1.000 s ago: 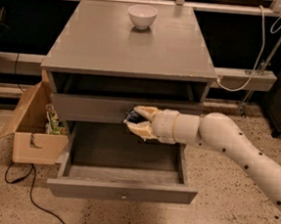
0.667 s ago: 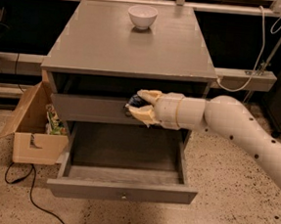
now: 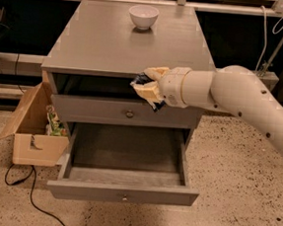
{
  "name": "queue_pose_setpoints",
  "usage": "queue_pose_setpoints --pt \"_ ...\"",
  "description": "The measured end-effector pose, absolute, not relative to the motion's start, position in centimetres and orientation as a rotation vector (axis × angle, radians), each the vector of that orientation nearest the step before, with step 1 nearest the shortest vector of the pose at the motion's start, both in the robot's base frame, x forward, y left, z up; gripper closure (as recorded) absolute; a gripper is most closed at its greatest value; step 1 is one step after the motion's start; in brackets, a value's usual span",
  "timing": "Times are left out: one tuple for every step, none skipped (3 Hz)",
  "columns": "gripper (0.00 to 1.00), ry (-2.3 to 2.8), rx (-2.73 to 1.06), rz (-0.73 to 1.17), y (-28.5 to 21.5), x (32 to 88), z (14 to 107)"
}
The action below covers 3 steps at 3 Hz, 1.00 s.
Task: Pick rxbar blueberry from middle drawer and place on counter
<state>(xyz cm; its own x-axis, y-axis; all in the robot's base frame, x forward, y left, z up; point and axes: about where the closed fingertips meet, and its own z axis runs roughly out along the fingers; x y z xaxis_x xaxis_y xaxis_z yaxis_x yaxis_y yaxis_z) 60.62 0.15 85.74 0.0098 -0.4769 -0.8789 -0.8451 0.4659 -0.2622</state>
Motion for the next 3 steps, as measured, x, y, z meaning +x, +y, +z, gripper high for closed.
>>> queue_pose_setpoints --pt "1.00 1.635 -1.128 0.418 -0.3 62.0 87.6" --pt "1.00 1.673 -1.106 0.372 -1.1 64.4 91.0" --pt "1.00 1.786 -1.071 0.324 -2.4 68.5 93.6"
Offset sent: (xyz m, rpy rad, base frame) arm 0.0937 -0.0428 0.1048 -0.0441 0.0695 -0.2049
